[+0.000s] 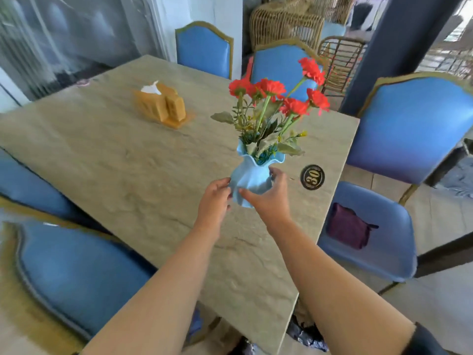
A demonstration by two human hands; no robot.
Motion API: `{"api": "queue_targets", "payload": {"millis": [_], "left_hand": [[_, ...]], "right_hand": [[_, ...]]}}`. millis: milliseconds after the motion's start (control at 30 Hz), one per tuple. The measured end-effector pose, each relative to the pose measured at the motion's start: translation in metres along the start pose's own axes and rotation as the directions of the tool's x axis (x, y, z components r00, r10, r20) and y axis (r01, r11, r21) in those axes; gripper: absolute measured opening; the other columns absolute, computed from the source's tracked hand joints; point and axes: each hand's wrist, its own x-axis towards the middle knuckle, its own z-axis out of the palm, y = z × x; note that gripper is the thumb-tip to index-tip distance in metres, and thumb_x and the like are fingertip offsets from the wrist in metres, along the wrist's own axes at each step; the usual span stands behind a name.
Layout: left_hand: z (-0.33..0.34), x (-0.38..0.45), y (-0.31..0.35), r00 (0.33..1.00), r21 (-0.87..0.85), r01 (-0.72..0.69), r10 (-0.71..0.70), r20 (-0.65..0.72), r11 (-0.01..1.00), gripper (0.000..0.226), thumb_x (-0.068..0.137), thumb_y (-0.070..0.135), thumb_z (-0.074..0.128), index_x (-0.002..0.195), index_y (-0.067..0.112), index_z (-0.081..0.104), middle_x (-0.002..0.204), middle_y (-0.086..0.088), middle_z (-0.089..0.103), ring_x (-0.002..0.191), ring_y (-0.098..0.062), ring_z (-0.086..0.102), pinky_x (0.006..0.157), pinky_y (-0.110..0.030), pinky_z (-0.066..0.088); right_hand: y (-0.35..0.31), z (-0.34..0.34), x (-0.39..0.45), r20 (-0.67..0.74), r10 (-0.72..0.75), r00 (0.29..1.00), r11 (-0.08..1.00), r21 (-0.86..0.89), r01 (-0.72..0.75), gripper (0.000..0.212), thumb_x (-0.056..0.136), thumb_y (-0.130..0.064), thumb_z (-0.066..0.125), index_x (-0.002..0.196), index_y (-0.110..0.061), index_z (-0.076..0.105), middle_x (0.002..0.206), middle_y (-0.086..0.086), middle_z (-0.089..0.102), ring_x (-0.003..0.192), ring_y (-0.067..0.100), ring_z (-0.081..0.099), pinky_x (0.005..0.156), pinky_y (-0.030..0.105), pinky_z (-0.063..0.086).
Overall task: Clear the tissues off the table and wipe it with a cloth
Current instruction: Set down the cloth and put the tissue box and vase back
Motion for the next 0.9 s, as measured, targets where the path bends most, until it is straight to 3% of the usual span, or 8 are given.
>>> {"api": "queue_targets", "payload": {"millis": [167, 300, 400, 500, 567, 667, 800, 900], "left_hand": [[-0.035, 0.079, 0.010, 0.995, 0.055, -0.037, 0.042, -0.087, 0.998, 0.030, 0.090, 0.014, 0.048, 0.116, 0.022, 0.060, 0.108, 0.003, 0.068, 0.094, -0.008, 0.062, 0.080, -0.027, 0.046], [-0.062, 0.149, 0.015, 0.979, 0.283, -0.105, 0.149, -0.140, 0.953, 0.031, 0.090, 0.016, 0.052, 0.119, 0.024, 0.059, 0.116, 0.005, 0.064, 0.094, -0.010, 0.060, 0.080, -0.027, 0.045], [-0.085, 0.201, 0.003, 0.947, 0.560, -0.155, 0.285, -0.151, 0.814, 0.040, 0.085, 0.011, 0.058, 0.125, 0.017, 0.057, 0.130, -0.005, 0.055, 0.119, -0.024, 0.053, 0.100, -0.035, 0.041], [-0.100, 0.230, -0.011, 0.914, 0.802, -0.150, 0.390, -0.110, 0.578, 0.049, 0.086, 0.020, 0.058, 0.134, 0.017, 0.048, 0.147, -0.006, 0.038, 0.137, -0.027, 0.037, 0.113, -0.045, 0.027], [-0.103, 0.238, -0.021, 0.932, 0.905, -0.073, 0.351, -0.087, 0.419, 0.055, 0.093, 0.040, 0.044, 0.145, 0.027, 0.033, 0.159, 0.003, 0.019, 0.146, -0.021, 0.016, 0.116, -0.053, 0.011], [-0.102, 0.242, -0.033, 0.928, 0.972, -0.040, 0.370, -0.050, 0.231, 0.063, 0.090, 0.054, 0.010, 0.151, 0.036, 0.014, 0.162, 0.007, 0.004, 0.149, -0.016, 0.003, 0.116, -0.054, 0.004], [-0.099, 0.243, -0.036, 0.928, 0.980, -0.005, 0.365, -0.069, 0.198, 0.058, 0.096, 0.051, 0.013, 0.151, 0.038, 0.000, 0.161, 0.010, -0.011, 0.148, -0.013, -0.007, 0.118, -0.052, -0.003], [-0.099, 0.242, -0.035, 0.925, 0.982, -0.002, 0.374, -0.071, 0.191, 0.058, 0.097, 0.050, 0.018, 0.151, 0.038, 0.001, 0.161, 0.010, -0.009, 0.148, -0.013, -0.006, 0.118, -0.052, -0.003]], "right_hand": [[-0.004, 0.063, 0.062, 0.089, 0.031, 0.996, 0.999, 0.023, -0.033, 0.086, 0.062, -0.030, 0.087, 0.133, -0.020, 0.039, 0.128, -0.003, 0.046, 0.120, 0.016, 0.046, 0.101, 0.040, 0.044], [-0.010, 0.109, 0.116, 0.120, 0.014, 0.993, 0.999, 0.037, -0.019, 0.085, 0.065, -0.027, 0.086, 0.135, -0.017, 0.039, 0.131, -0.001, 0.046, 0.122, 0.016, 0.045, 0.098, 0.031, 0.043], [-0.009, 0.144, 0.160, 0.160, -0.004, 0.987, 0.999, 0.035, -0.002, 0.084, 0.067, -0.026, 0.085, 0.136, -0.018, 0.038, 0.131, -0.002, 0.045, 0.120, 0.015, 0.045, 0.089, 0.026, 0.040], [-0.005, 0.173, 0.195, 0.204, -0.001, 0.979, 1.000, 0.025, -0.004, 0.085, 0.067, -0.027, 0.083, 0.137, -0.021, 0.035, 0.129, -0.005, 0.044, 0.118, 0.014, 0.045, 0.081, 0.024, 0.038], [-0.002, 0.188, 0.212, 0.210, -0.011, 0.978, 1.000, 0.015, 0.008, 0.085, 0.067, -0.027, 0.083, 0.137, -0.021, 0.035, 0.128, -0.005, 0.044, 0.116, 0.013, 0.045, 0.073, 0.018, 0.037], [0.002, 0.203, 0.231, 0.224, -0.020, 0.974, 1.000, 0.002, 0.021, 0.084, 0.067, -0.028, 0.083, 0.137, -0.021, 0.036, 0.128, -0.005, 0.044, 0.115, 0.013, 0.045, 0.070, 0.014, 0.036], [0.007, 0.212, 0.242, 0.226, -0.068, 0.972, 0.997, -0.030, 0.077, 0.084, 0.066, -0.029, 0.083, 0.135, -0.021, 0.036, 0.126, -0.005, 0.044, 0.116, 0.017, 0.046, 0.082, 0.026, 0.041], [0.011, 0.215, 0.235, 0.180, -0.135, 0.974, 0.981, -0.113, 0.156, 0.094, 0.063, -0.034, 0.084, 0.141, -0.020, 0.033, 0.133, 0.001, 0.040, 0.124, 0.020, 0.041, 0.097, 0.037, 0.042]]}}
